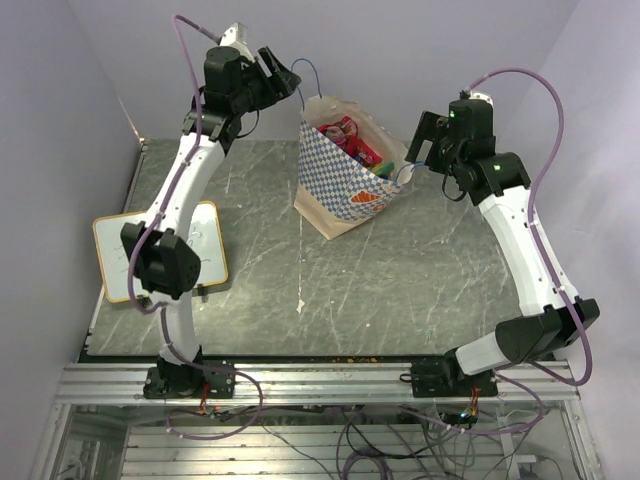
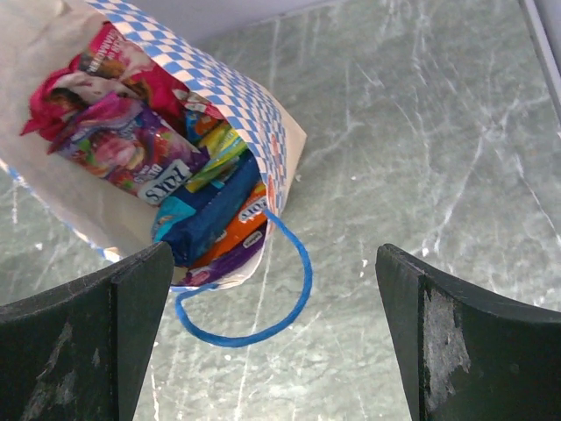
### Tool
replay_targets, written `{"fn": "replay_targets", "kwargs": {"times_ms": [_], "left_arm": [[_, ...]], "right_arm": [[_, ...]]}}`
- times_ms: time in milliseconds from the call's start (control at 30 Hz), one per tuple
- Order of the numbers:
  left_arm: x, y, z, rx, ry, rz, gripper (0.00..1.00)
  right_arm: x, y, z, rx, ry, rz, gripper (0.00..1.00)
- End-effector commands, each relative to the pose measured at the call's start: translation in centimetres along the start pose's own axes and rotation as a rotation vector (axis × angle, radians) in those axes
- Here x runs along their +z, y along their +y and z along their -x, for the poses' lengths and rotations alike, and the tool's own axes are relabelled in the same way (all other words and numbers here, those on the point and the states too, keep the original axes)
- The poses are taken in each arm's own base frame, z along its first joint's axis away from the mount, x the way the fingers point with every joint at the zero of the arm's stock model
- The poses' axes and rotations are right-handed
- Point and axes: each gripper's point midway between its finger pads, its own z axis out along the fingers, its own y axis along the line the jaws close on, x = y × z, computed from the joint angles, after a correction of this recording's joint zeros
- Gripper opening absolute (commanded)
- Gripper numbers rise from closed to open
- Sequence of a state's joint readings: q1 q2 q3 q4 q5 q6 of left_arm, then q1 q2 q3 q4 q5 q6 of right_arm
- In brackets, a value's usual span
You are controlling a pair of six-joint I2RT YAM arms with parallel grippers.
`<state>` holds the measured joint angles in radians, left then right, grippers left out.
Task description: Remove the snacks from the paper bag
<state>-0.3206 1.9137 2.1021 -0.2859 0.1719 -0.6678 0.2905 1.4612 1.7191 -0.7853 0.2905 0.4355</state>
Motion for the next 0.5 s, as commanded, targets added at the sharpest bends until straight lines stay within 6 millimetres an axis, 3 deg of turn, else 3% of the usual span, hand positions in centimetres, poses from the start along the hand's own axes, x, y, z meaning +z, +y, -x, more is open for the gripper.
{"fn": "replay_targets", "kwargs": {"times_ms": [0,233,367,467], "left_arm": [[2.9,2.4,-1.5,-0.034,0.041,0.048,0.81],[8.9,4.3,-3.5,-0.136,0.005,-0.033,0.84],[11.6,4.2,-2.9,-0.183,-0.062,-0.12,0.66],[12.6,3.7,-2.0,-0.238,-0.14,-0.207,0.64]], "right_arm": [[0.2,-1.9,-1.3,-0.006,0.078,-0.106,1.0],[-0.2,-0.5,-2.7,-0.017,0.141,-0.006,1.0],[-0.9,-0.6,-2.6,-0.022,0.132,0.008,1.0],[-1.0,-0.2,-3.1,-0.034,0.148,0.04,1.0]]}}
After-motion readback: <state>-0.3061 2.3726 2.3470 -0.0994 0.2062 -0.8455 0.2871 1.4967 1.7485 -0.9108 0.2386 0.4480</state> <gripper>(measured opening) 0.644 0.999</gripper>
